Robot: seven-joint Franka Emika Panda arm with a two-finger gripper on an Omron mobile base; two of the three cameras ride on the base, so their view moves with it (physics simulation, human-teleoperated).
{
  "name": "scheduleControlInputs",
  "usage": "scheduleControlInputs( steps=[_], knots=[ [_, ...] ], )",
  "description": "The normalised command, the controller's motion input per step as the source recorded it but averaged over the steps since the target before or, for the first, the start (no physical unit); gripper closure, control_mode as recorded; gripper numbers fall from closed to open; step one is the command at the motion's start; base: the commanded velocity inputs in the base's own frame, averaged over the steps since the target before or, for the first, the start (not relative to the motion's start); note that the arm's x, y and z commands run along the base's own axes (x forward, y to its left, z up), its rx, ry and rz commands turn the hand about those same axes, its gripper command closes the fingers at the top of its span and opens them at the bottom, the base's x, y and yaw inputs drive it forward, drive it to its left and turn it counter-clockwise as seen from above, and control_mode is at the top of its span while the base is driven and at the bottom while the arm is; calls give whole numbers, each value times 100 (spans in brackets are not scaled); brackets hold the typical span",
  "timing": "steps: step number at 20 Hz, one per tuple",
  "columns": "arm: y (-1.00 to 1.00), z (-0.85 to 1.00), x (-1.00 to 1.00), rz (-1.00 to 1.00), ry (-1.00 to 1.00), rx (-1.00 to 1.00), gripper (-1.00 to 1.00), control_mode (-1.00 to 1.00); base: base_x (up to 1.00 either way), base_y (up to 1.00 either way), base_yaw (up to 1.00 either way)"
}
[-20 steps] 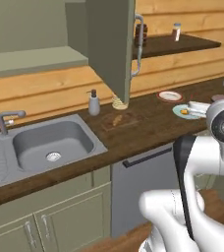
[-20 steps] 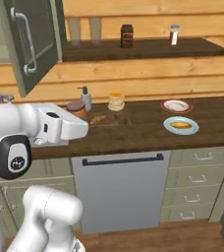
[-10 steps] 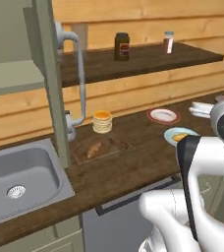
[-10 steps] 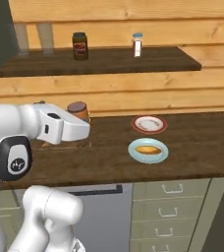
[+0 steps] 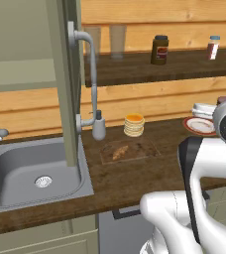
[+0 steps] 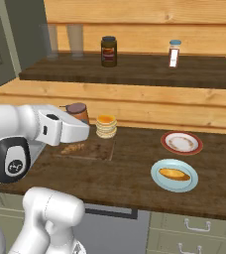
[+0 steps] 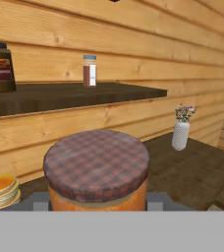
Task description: From the different types of pastries on the counter, select a croissant and place it on the cutting board. Then retrieve a jar of jam from the cabinet and place it alongside the croissant on the cutting board.
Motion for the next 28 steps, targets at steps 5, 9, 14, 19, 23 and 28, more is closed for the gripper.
scheduleControlInputs(
  steps=[5,9,14,19,23,28],
  knots=[
    [0,0,0,0,0,0,100,100,70,-17,37],
    [-28,-49,26,26,0,8,100,-100,15,-5,9],
    [-29,-96,43,44,0,0,100,-100,0,0,0],
    [-6,-80,67,55,0,0,100,-100,0,0,0],
    [8,-75,50,53,-6,1,100,-100,0,0,0],
    [21,-61,37,42,-4,0,100,-100,0,0,0]
  ],
)
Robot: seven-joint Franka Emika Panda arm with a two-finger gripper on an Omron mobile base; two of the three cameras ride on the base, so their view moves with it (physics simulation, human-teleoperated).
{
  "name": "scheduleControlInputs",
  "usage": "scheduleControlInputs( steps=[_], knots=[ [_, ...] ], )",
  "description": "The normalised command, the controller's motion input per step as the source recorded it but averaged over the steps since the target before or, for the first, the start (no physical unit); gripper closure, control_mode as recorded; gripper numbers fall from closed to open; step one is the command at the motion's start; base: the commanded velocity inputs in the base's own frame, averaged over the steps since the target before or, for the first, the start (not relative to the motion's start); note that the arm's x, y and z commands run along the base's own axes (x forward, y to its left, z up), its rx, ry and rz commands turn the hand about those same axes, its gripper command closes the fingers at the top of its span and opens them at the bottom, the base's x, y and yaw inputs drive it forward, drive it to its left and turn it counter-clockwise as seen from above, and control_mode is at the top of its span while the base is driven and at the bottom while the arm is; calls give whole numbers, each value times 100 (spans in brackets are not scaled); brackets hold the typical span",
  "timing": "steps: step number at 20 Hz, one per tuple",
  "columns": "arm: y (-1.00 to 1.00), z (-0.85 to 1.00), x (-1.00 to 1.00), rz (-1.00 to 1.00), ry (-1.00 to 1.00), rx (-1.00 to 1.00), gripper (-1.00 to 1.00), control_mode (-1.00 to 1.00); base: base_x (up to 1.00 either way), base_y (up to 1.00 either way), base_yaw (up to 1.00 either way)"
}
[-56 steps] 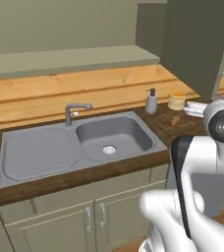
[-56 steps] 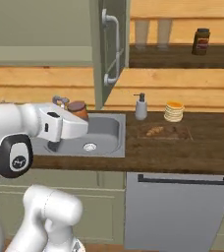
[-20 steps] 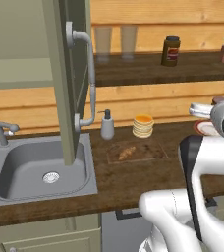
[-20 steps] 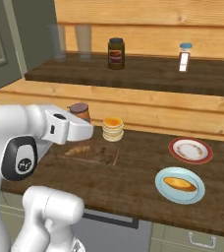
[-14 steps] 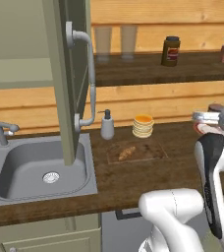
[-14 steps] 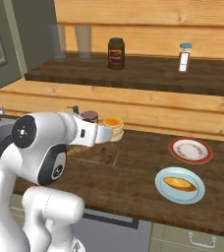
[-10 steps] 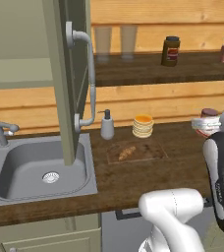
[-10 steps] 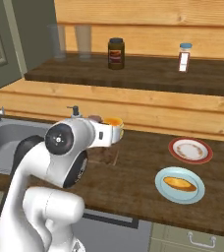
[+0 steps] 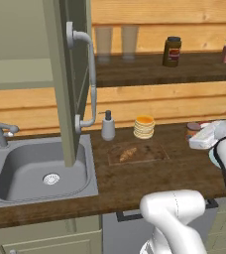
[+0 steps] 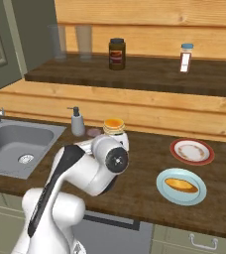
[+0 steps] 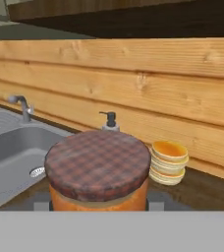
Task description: From the different types of pastries on the counter, select a croissant and place it on the cutting board. Then retrieve a jar of jam from the cabinet and place it alongside the croissant on the cutting board.
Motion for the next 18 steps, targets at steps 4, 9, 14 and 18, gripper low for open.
scheduleControlInputs(
  steps=[4,9,14,18],
  knots=[
    [3,-60,40,19,0,-3,100,-100,0,0,0],
    [35,-66,58,11,0,-1,100,-100,0,0,0],
    [10,-65,59,11,0,0,100,-100,0,0,0],
    [0,-52,56,13,0,0,100,-100,0,0,0]
  ],
)
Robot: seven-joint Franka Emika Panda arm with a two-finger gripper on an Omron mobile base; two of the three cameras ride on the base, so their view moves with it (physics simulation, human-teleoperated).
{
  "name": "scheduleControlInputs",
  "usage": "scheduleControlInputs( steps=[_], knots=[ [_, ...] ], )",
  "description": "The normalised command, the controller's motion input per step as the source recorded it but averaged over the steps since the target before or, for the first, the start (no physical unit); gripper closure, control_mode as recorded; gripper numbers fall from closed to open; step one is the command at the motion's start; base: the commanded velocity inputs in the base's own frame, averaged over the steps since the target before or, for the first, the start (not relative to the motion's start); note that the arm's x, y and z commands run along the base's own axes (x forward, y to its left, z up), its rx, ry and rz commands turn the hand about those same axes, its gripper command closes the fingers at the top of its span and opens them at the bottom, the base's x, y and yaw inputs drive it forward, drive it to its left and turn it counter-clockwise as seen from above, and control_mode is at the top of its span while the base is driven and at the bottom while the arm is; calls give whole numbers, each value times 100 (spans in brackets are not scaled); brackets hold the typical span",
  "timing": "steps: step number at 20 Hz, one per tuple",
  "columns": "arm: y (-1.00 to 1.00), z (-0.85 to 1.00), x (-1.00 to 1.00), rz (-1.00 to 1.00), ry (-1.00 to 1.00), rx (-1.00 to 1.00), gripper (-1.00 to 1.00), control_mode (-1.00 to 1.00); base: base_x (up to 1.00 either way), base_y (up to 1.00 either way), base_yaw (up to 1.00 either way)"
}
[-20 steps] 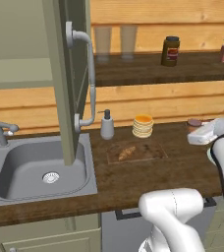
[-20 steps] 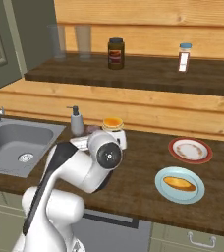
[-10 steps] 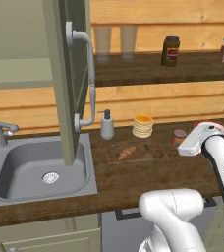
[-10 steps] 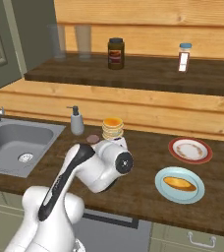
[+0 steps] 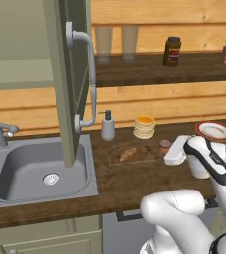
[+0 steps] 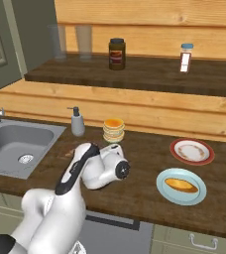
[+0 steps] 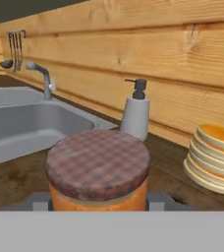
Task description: From the different types of pastries on the counter, select a croissant and place it on the cutting board. Then retrieve a jar of jam from the cabinet and place it alongside the croissant on the cutting board.
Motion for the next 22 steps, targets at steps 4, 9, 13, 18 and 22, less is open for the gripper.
scheduleControlInputs(
  steps=[4,9,13,18,22],
  knots=[
    [0,-28,53,10,0,0,100,-100,0,0,0],
    [-9,-20,53,11,0,0,100,-100,0,0,0],
    [-18,-37,46,12,0,2,100,-100,0,0,0],
    [-6,-36,44,9,0,2,100,-100,0,0,0],
    [0,-39,40,7,0,2,100,-100,0,0,0]
  ],
)
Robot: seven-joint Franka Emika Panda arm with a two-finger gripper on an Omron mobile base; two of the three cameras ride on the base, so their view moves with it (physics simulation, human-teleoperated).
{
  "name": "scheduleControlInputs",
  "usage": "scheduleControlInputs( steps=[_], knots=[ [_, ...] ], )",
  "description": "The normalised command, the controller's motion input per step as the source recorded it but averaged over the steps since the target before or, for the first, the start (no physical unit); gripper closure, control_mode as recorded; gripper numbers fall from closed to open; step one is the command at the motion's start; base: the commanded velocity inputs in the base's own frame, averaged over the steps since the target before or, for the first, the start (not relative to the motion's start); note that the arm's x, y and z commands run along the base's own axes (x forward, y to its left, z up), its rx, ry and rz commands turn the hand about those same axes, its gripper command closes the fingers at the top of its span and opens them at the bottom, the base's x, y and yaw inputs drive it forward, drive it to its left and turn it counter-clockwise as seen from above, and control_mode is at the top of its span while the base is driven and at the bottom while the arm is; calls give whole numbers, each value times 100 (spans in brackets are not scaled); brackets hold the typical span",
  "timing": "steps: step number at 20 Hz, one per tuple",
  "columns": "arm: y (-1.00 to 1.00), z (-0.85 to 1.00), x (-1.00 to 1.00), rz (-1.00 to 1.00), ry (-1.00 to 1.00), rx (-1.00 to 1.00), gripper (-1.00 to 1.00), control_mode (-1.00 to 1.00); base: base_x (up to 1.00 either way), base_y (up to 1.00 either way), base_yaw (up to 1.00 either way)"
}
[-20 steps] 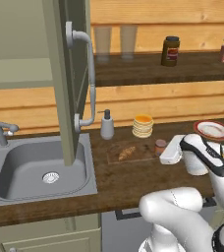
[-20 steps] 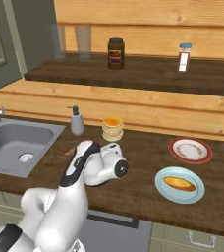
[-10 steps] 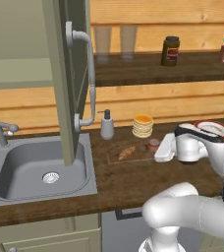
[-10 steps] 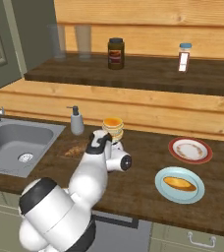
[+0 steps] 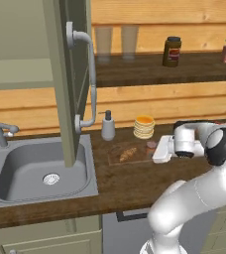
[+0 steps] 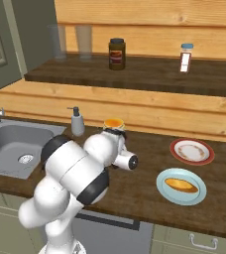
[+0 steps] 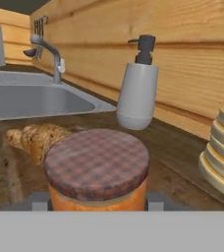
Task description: From the different types of pastries on the counter, select a croissant and place it on the cutting board. Then retrieve a jar of jam from the cabinet and place it alongside the croissant on the cutting board.
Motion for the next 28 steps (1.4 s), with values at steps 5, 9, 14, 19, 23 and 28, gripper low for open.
scheduleControlInputs(
  steps=[5,9,14,19,23,28],
  knots=[
    [0,-34,24,3,-4,1,-100,-100,0,0,0],
    [0,-3,0,0,-12,2,-100,-100,0,0,0],
    [0,20,-11,0,-3,0,-100,-100,0,0,0],
    [0,63,-13,0,3,-1,-100,-100,0,0,0],
    [1,67,-17,0,6,-5,-100,-100,0,0,0],
    [23,54,-51,0,4,-6,-100,-100,0,0,0]
  ],
)
